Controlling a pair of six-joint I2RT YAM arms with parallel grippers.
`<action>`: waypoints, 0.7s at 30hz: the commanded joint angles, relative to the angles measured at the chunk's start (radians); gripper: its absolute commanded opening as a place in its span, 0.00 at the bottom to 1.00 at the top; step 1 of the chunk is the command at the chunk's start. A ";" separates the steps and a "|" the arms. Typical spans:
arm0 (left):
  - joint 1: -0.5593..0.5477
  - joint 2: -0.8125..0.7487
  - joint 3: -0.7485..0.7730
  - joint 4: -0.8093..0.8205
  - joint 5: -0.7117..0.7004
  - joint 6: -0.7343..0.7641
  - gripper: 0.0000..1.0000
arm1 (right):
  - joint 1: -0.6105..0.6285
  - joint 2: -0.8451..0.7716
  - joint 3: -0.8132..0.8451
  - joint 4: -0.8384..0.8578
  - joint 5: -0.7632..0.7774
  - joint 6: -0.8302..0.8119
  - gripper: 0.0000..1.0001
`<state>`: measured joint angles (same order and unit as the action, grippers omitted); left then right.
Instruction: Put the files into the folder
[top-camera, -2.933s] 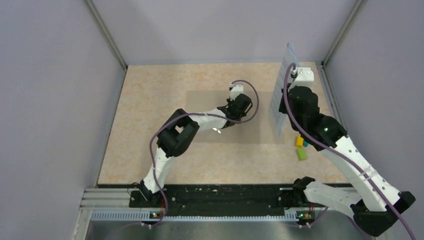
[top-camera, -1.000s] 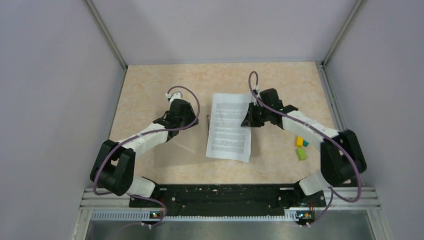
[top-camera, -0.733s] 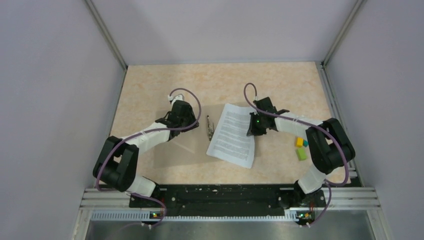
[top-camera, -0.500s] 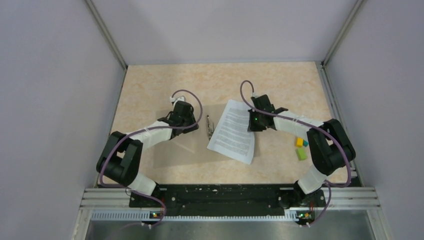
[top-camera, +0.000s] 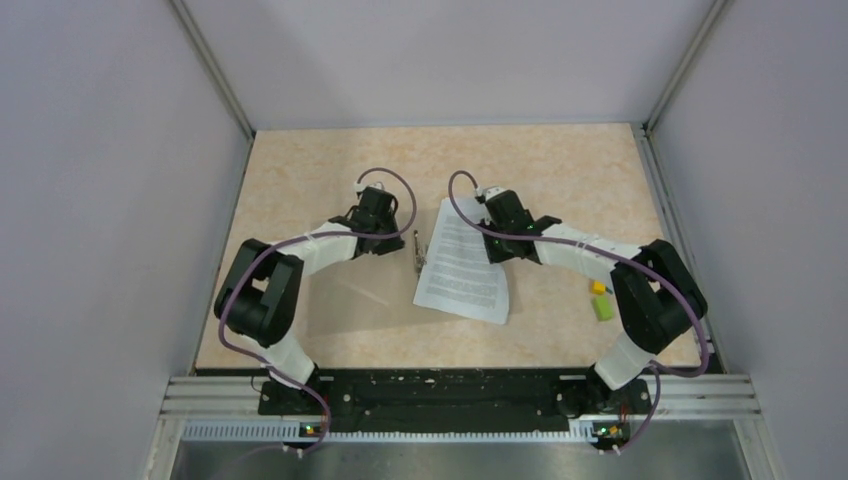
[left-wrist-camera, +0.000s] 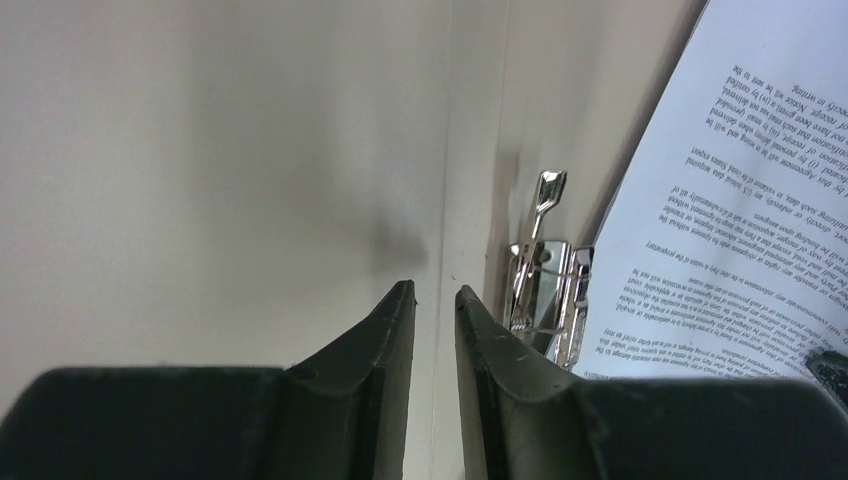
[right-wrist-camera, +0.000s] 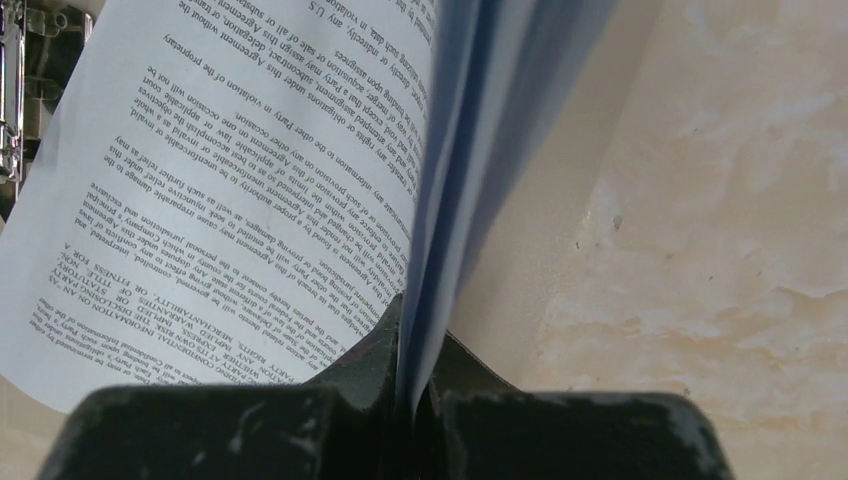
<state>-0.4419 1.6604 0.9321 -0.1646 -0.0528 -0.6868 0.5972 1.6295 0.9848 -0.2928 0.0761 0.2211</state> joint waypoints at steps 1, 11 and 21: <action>0.001 0.072 0.099 -0.040 0.027 0.045 0.26 | 0.028 -0.011 0.038 0.035 0.012 -0.089 0.00; 0.001 0.165 0.175 -0.052 0.086 0.052 0.19 | 0.054 -0.013 0.043 0.020 -0.015 -0.149 0.00; 0.000 0.233 0.271 -0.096 0.094 0.088 0.18 | 0.078 0.024 0.087 -0.006 -0.043 -0.184 0.00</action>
<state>-0.4419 1.8664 1.1519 -0.2348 0.0334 -0.6289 0.6632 1.6318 1.0023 -0.3058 0.0456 0.0620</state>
